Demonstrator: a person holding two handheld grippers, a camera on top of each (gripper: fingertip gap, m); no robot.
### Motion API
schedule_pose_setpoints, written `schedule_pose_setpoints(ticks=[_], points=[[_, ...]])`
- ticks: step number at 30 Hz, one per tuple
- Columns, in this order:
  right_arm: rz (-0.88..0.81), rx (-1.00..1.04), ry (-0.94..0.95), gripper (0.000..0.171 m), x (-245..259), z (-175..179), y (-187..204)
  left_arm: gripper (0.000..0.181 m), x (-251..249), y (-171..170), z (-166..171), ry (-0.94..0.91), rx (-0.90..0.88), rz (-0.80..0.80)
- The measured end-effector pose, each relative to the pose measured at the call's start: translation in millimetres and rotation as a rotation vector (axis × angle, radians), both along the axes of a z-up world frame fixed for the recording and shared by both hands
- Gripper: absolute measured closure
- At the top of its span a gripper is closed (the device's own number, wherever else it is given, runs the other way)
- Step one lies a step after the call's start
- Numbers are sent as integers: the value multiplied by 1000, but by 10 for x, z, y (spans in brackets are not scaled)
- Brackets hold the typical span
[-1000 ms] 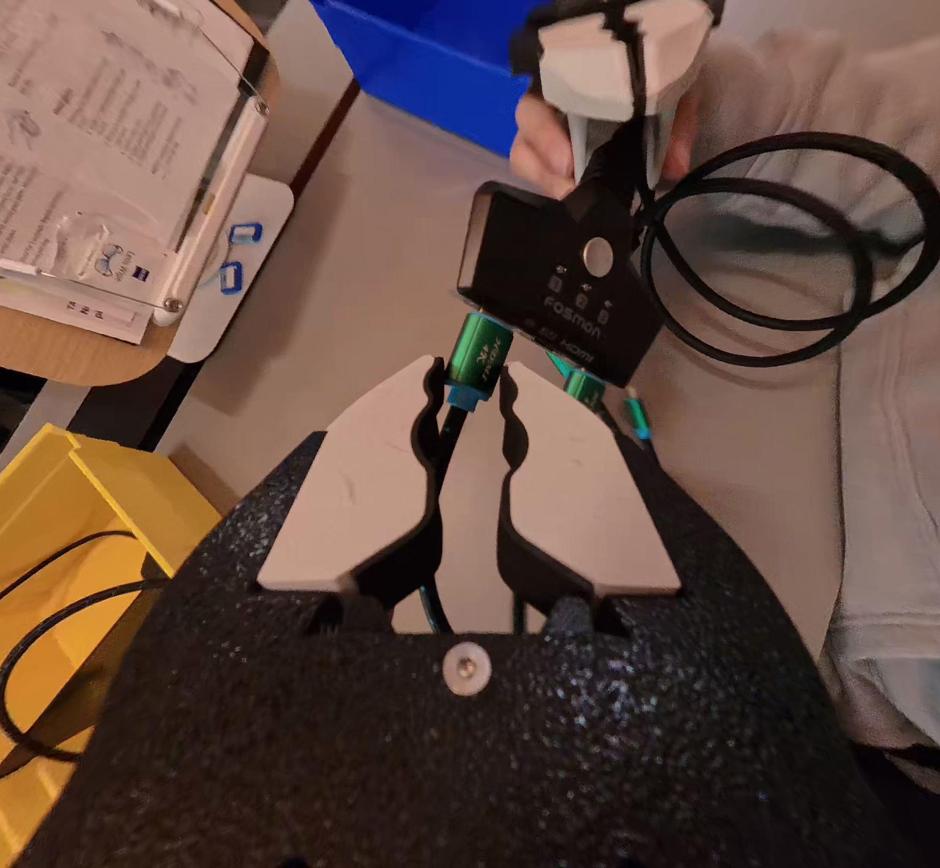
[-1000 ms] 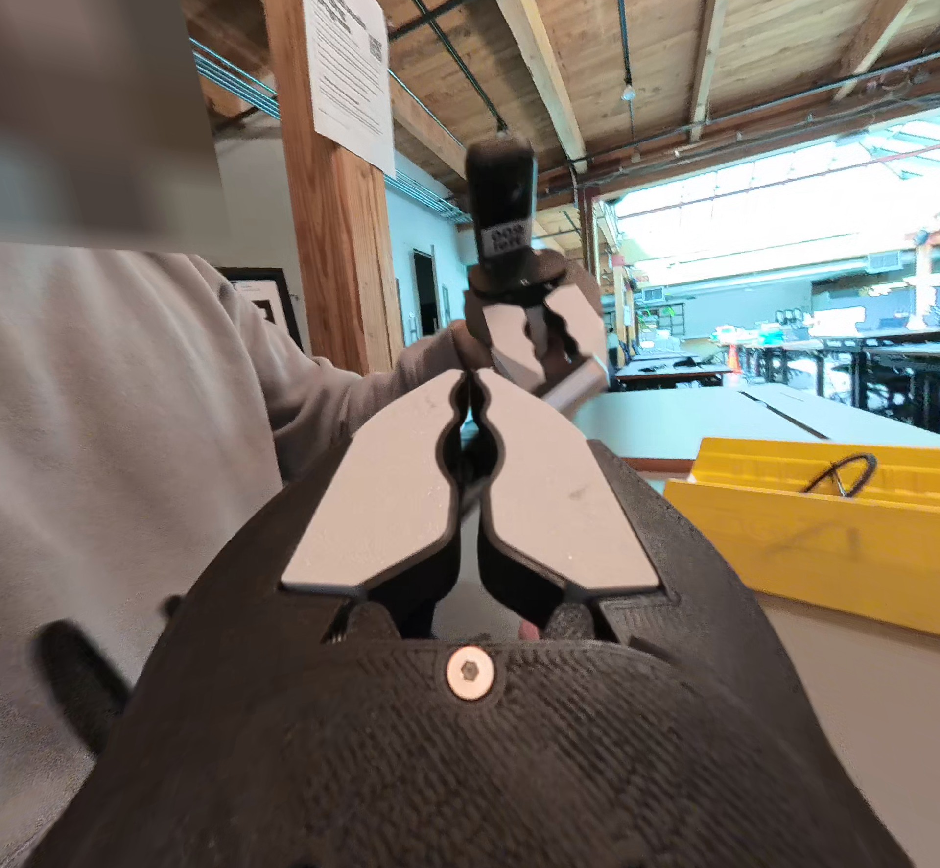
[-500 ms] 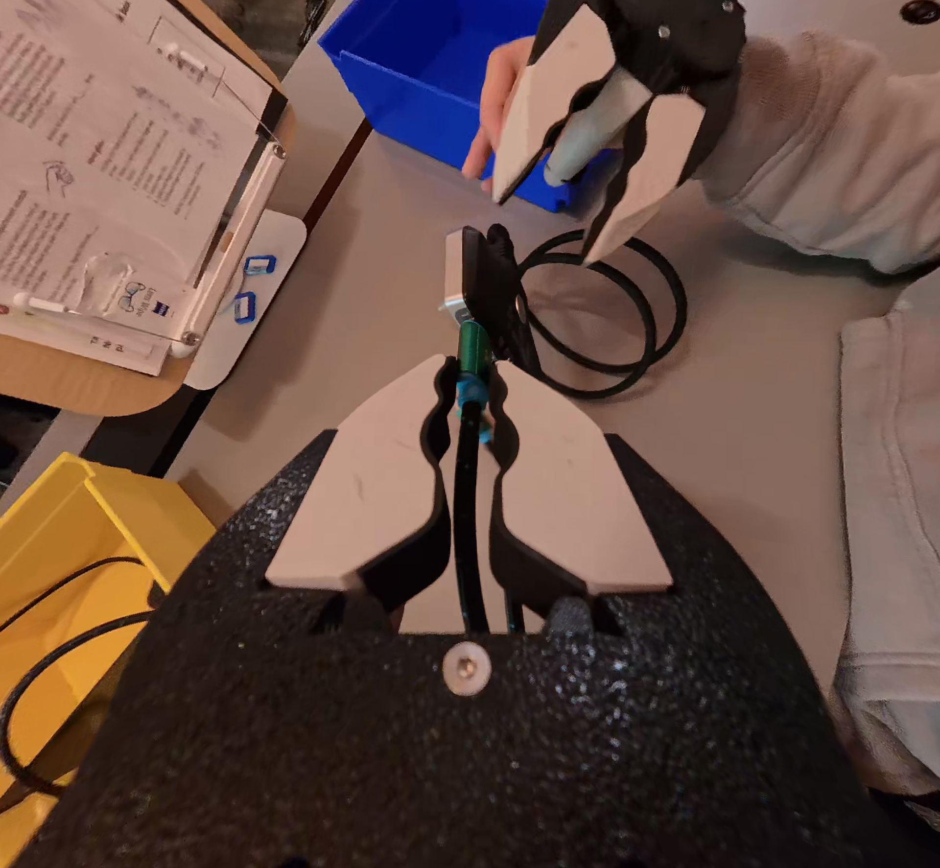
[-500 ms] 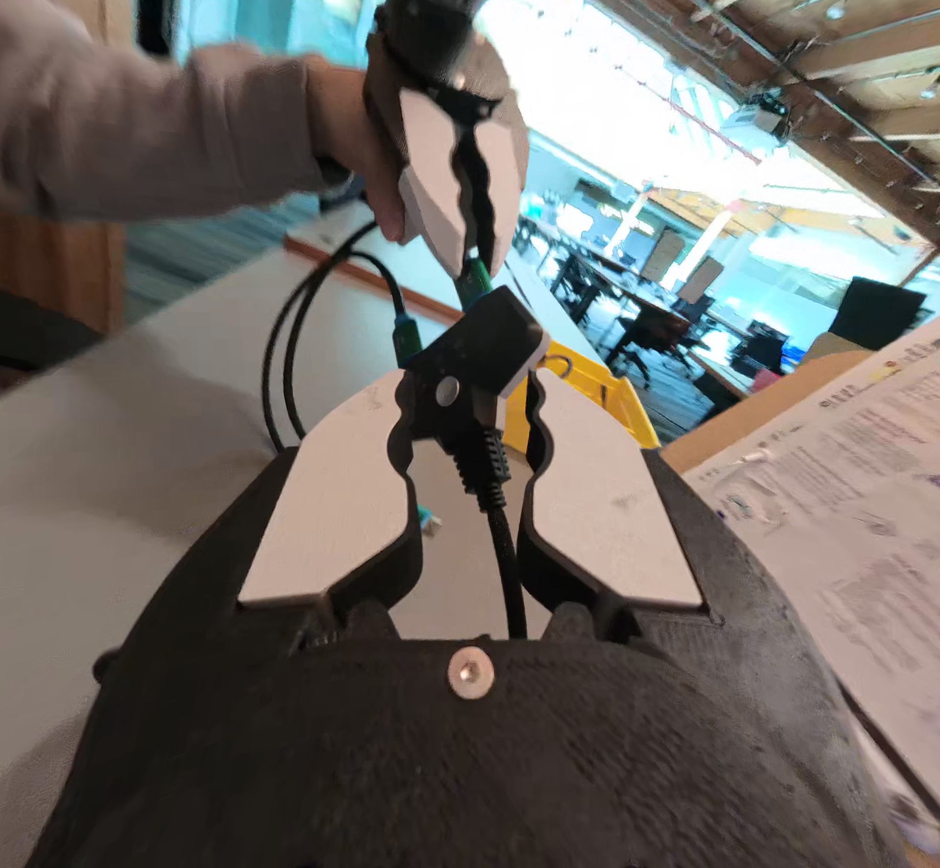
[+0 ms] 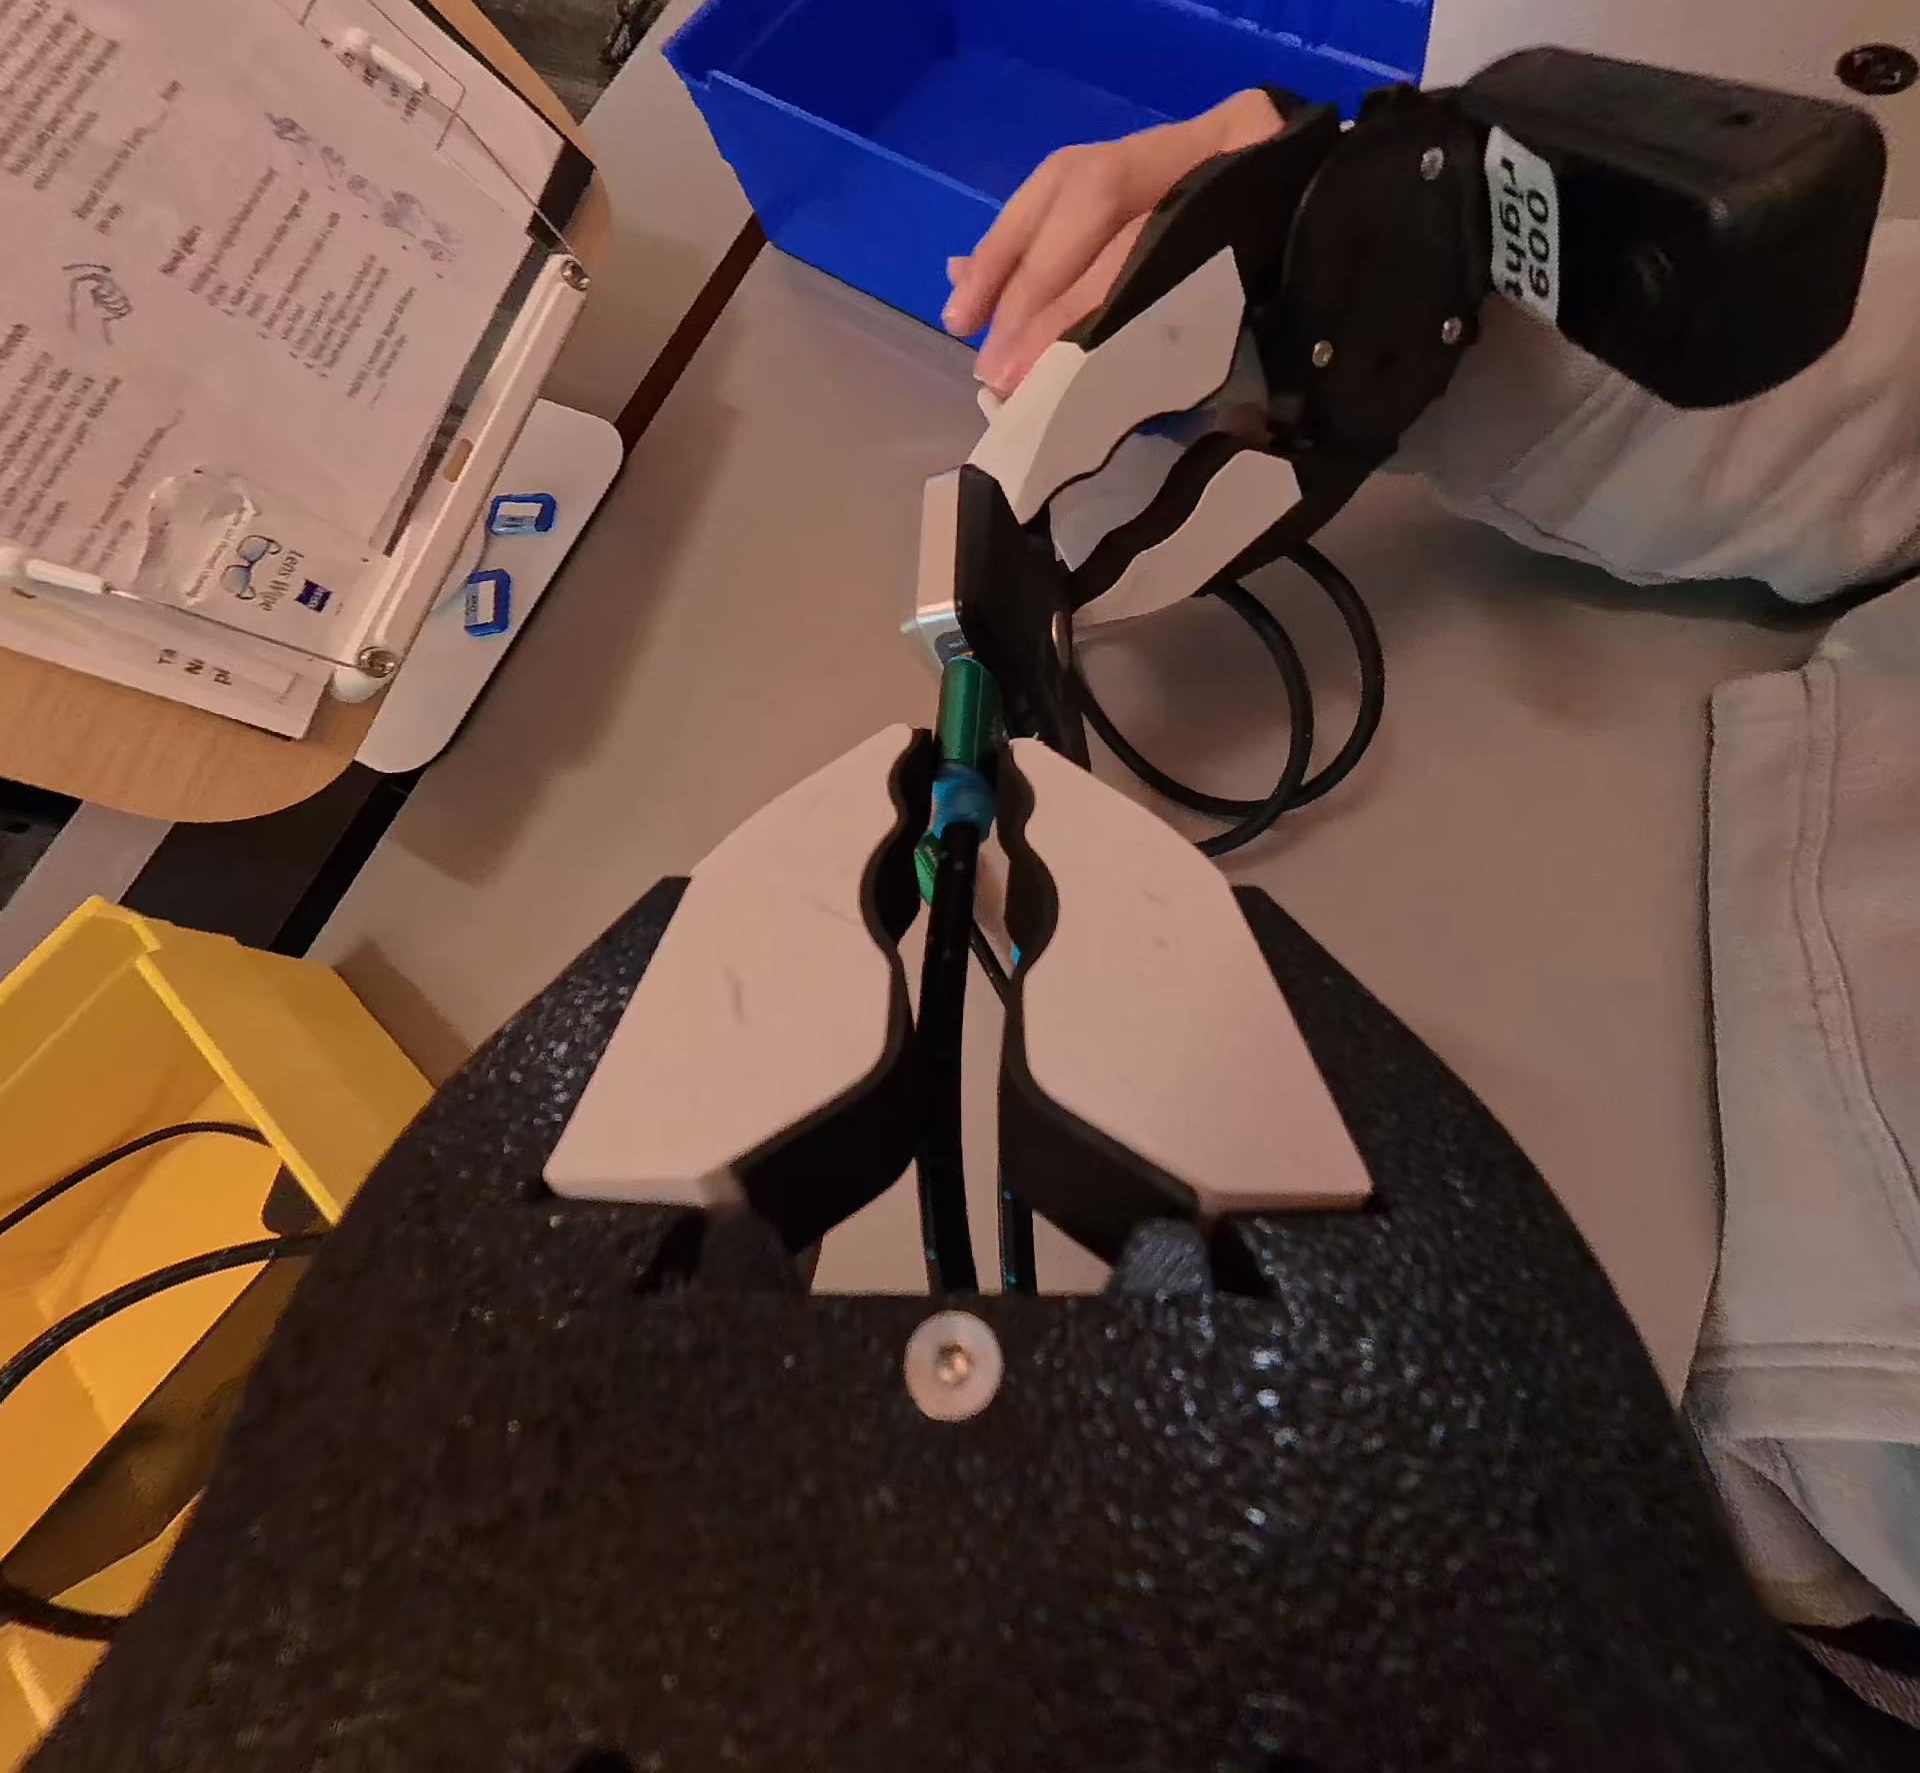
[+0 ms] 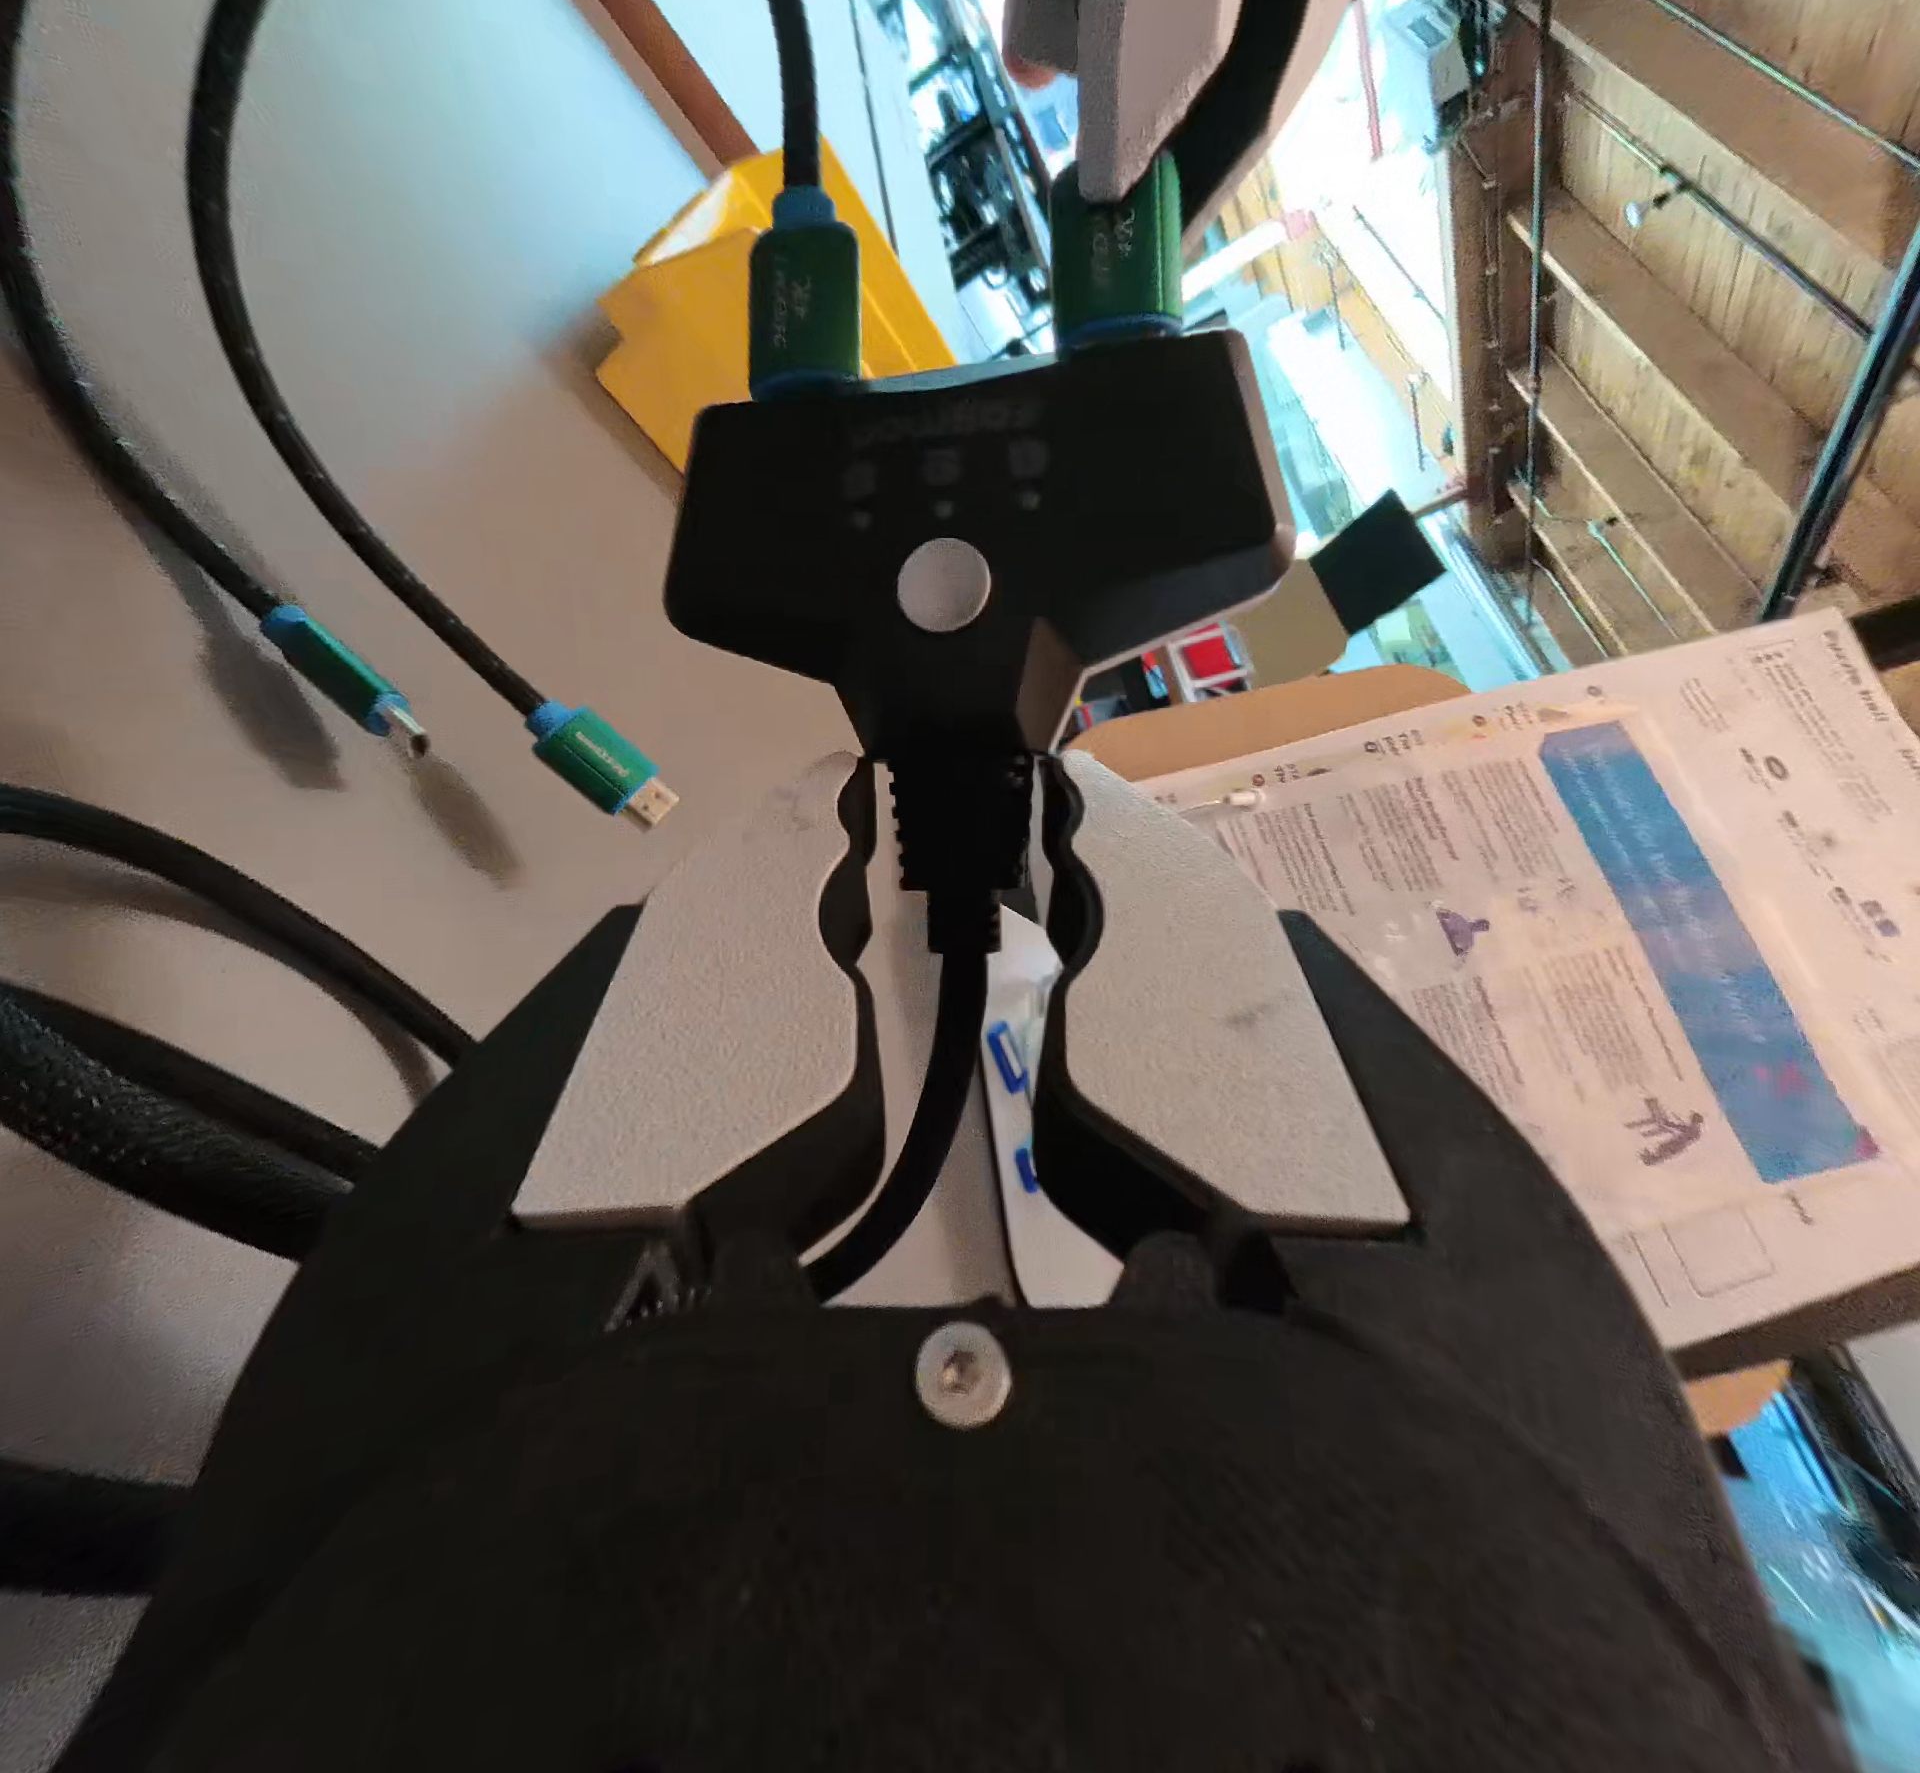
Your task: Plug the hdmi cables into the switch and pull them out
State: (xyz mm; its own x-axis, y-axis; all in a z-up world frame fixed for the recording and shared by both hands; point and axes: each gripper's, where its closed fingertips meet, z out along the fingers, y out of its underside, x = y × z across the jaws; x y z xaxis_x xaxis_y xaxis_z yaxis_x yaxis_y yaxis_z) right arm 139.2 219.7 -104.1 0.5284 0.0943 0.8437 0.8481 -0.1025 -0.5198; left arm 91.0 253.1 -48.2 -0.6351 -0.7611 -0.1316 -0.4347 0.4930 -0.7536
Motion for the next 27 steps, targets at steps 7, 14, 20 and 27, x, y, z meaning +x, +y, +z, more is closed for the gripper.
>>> schedule_pose_setpoints(ticks=[7,14,20,27], points=[[-48,-43,63,147,-30,6,71,157,16,151,25,-49,-14,56],[-140,-45,264,147,85,224,-13,121,-281,483,875,-365,-248,206],[-341,187,322,147,578,1049,-672,120,-719,1012,1048,-553,-325,376],[-902,331,88,147,1768,1802,-2006,113,-672,942,59,-293,-330,369]])
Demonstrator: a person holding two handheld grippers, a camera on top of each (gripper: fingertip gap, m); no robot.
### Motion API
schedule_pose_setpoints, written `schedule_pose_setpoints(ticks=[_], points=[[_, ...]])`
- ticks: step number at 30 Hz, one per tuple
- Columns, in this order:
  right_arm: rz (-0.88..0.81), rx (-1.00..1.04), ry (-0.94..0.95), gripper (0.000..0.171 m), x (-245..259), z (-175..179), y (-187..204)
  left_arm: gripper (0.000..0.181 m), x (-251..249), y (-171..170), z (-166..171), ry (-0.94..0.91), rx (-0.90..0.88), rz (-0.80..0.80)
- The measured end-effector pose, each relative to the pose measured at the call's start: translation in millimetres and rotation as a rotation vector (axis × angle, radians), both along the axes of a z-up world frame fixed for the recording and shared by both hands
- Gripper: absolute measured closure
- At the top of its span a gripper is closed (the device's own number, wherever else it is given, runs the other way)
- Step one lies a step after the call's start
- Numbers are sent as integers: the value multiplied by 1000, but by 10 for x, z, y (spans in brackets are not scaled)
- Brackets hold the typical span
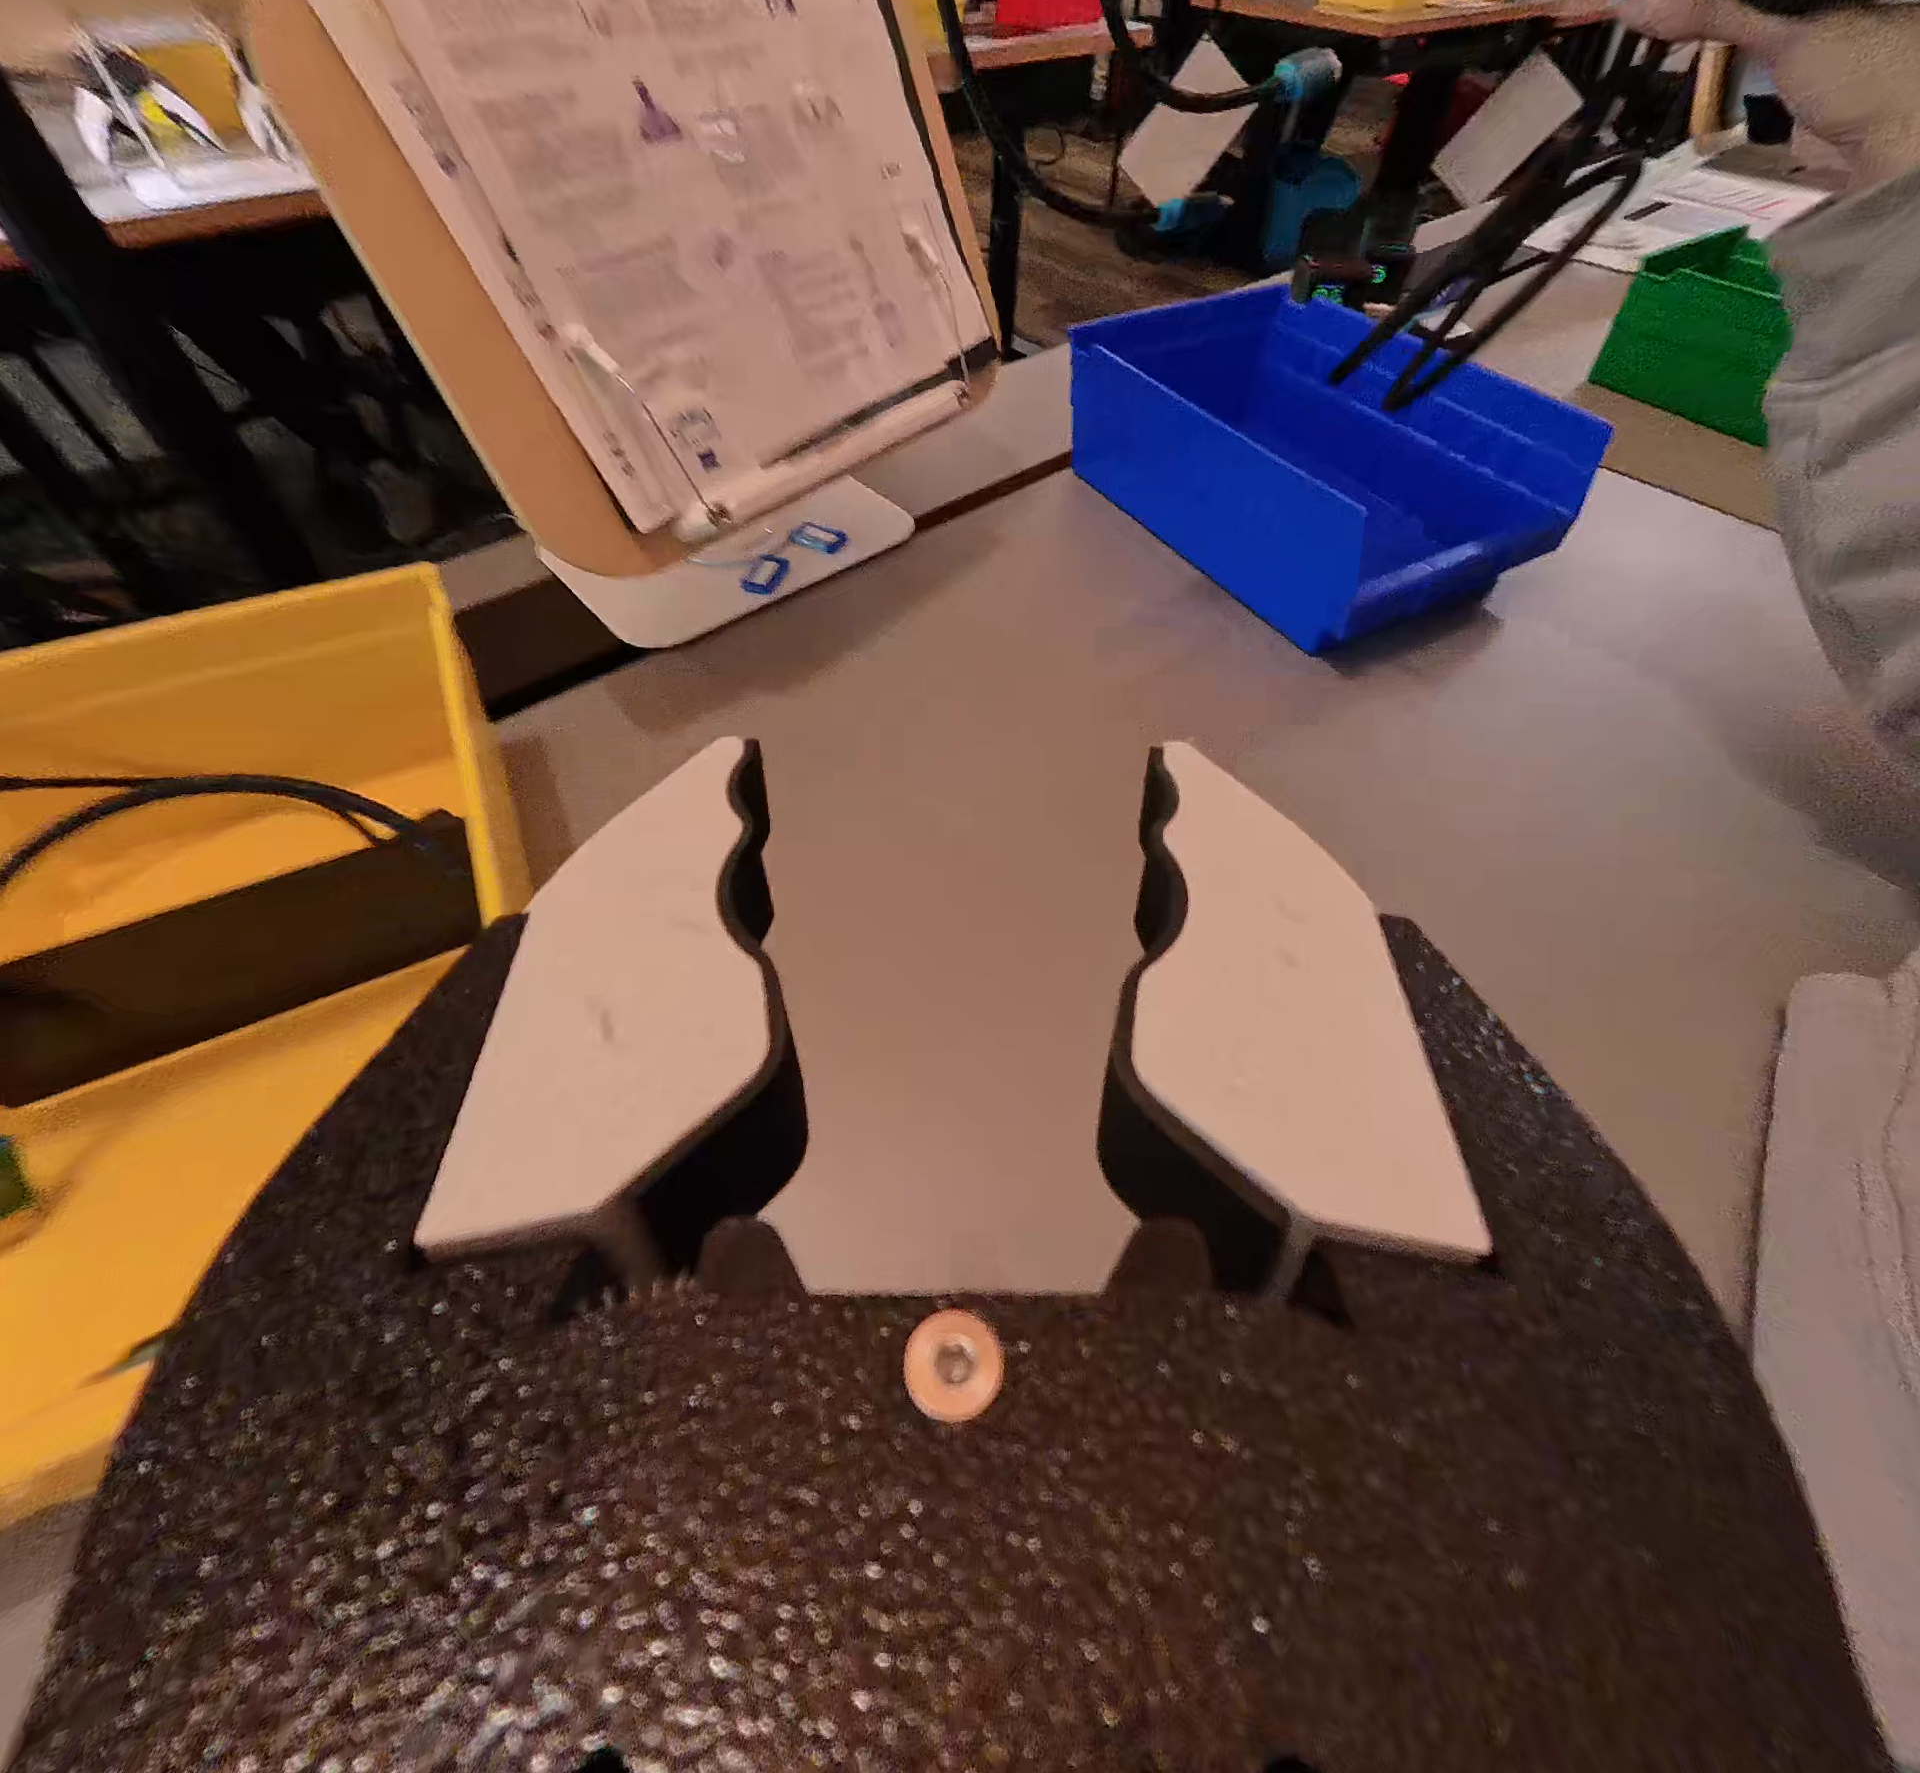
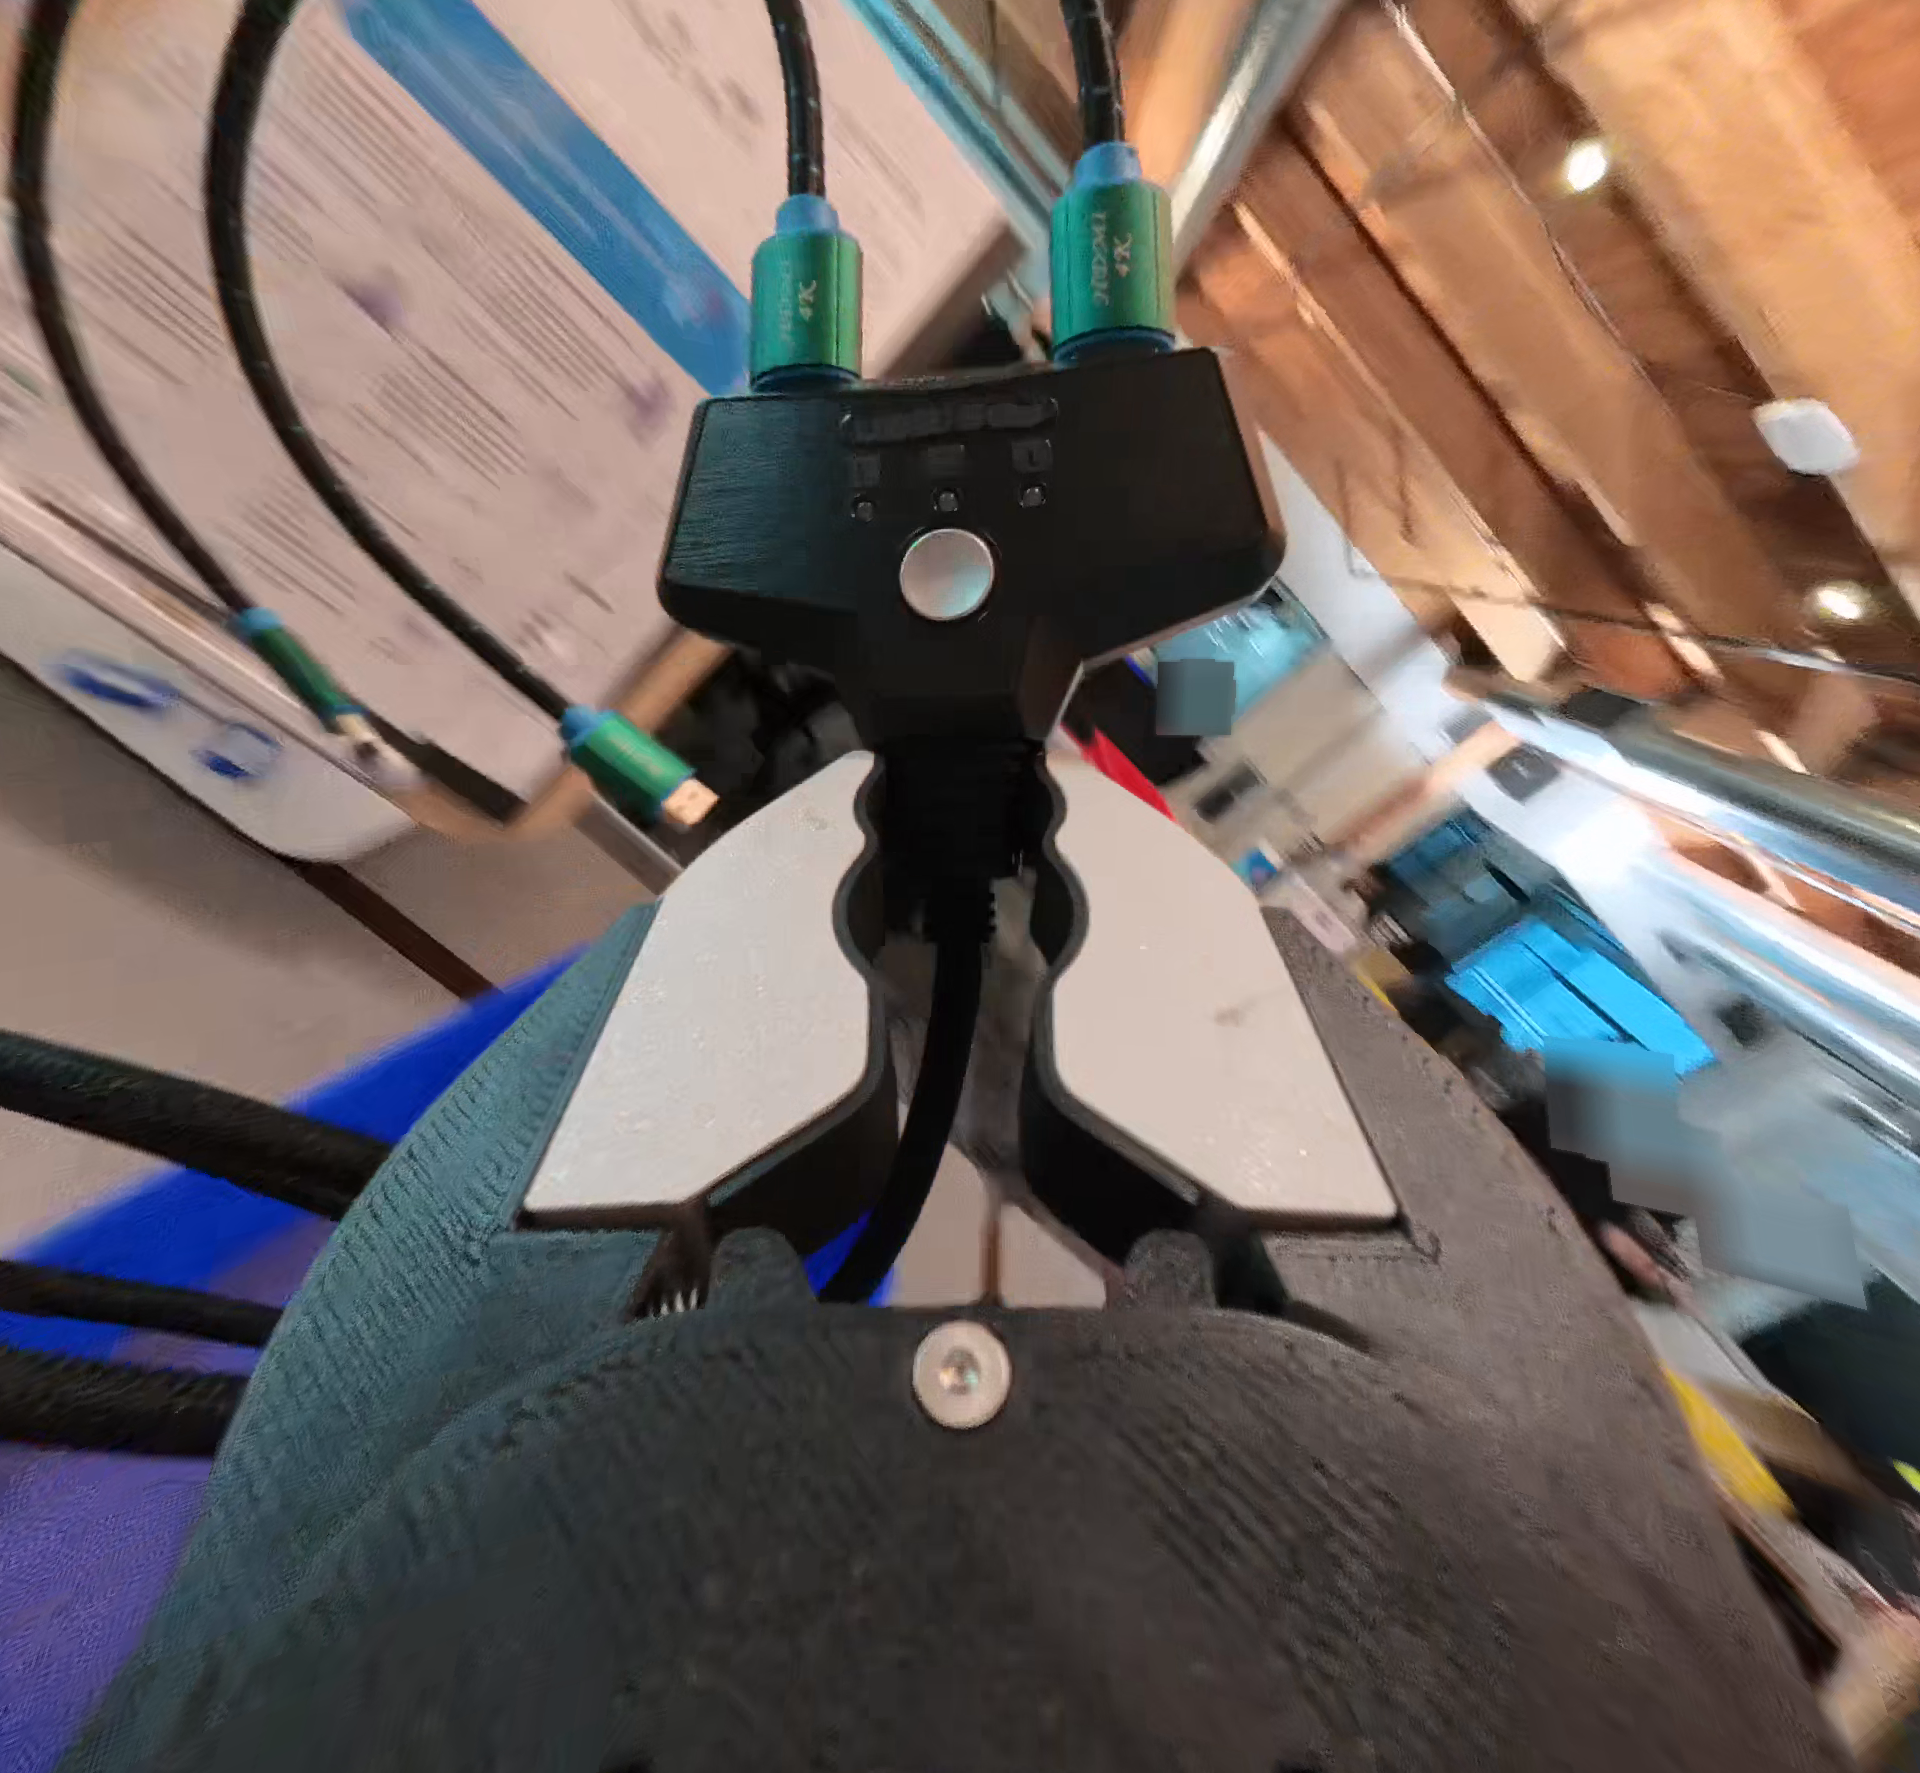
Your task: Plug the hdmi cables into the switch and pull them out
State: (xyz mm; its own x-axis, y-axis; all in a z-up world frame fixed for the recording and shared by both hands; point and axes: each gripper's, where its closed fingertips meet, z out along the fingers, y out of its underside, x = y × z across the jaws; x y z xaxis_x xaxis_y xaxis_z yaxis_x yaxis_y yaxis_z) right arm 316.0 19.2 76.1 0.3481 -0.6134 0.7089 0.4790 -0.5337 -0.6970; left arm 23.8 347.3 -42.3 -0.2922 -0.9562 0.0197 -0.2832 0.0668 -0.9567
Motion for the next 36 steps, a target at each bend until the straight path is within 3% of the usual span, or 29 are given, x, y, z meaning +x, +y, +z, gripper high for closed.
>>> schedule_pose_setpoints(ticks=[4,7,10,13,18,22,24,31,36], points=[[-177,-76,96,147,526,-458,-400,113,108,-175,-252,30,-95,-61],[-247,-88,224,147,703,-972,-517,115,176,-308,-347,39,-140,-110],[-303,-69,228,147,740,-1170,-594,115,208,-390,-450,68,-140,-136],[-370,-73,197,147,793,-1221,-721,115,190,-411,-559,101,-117,-139],[-430,91,234,148,902,-1252,-1082,115,88,-381,-694,134,-122,-131],[-316,155,340,148,742,-1285,-1248,115,2,-312,-828,170,-117,-112],[-256,70,346,148,605,-1236,-1281,115,-17,-293,-881,181,-126,-111],[-341,-250,330,148,324,-1088,-1422,116,63,-378,-975,207,-157,-142],[-200,-446,431,148,214,-1046,-1017,116,105,-533,-1082,264,-135,-197]])
